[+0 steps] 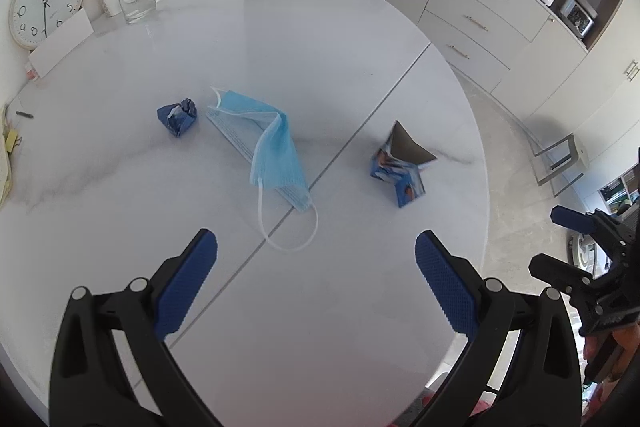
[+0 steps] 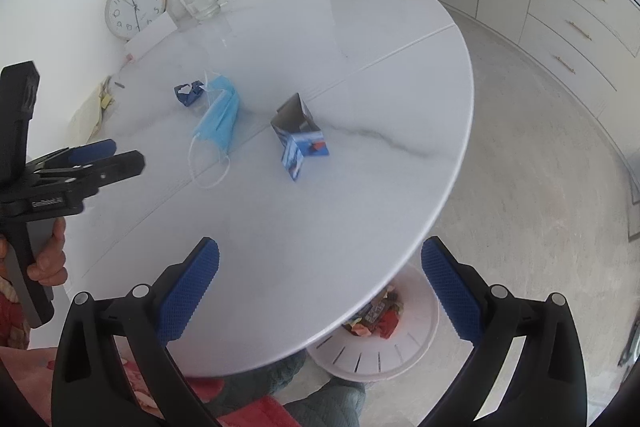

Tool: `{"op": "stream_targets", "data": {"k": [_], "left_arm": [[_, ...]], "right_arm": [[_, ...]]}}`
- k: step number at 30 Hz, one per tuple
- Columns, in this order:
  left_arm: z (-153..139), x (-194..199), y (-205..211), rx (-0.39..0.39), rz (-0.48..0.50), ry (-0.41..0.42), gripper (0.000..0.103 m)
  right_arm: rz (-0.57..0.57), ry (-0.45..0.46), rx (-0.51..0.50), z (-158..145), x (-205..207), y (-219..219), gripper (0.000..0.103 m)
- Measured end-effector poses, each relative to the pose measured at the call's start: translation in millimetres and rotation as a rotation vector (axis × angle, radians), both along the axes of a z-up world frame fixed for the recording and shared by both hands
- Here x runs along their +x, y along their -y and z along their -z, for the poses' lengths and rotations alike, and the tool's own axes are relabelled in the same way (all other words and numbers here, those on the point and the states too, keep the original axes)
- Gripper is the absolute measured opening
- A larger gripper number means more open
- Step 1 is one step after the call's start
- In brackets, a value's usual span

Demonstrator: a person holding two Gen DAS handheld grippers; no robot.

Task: Collect trash
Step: 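Grasp the blue face mask with the left tool while the right tool grasps the paper box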

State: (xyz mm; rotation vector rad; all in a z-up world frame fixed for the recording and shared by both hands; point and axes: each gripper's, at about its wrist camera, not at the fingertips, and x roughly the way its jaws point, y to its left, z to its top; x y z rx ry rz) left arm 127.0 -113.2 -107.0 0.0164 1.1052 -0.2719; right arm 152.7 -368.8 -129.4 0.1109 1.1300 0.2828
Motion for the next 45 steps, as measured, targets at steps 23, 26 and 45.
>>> {"op": "stream_targets", "data": {"k": [23,26,45], "left_arm": [[89,117,11,0.062,-0.102,-0.161,0.067],[96,122,13,0.076,-0.088,-0.189,0.036],[32,63,-9,-0.021,-0.098,-0.139,0.009]], "right_arm": [[-0.069,-0.068,-0.003,34,84,-22,0.100],[-0.077,-0.075,-0.002,39,88,-24,0.100],[-0.255,-0.096,-0.153,78,133,-73,0.093]]}}
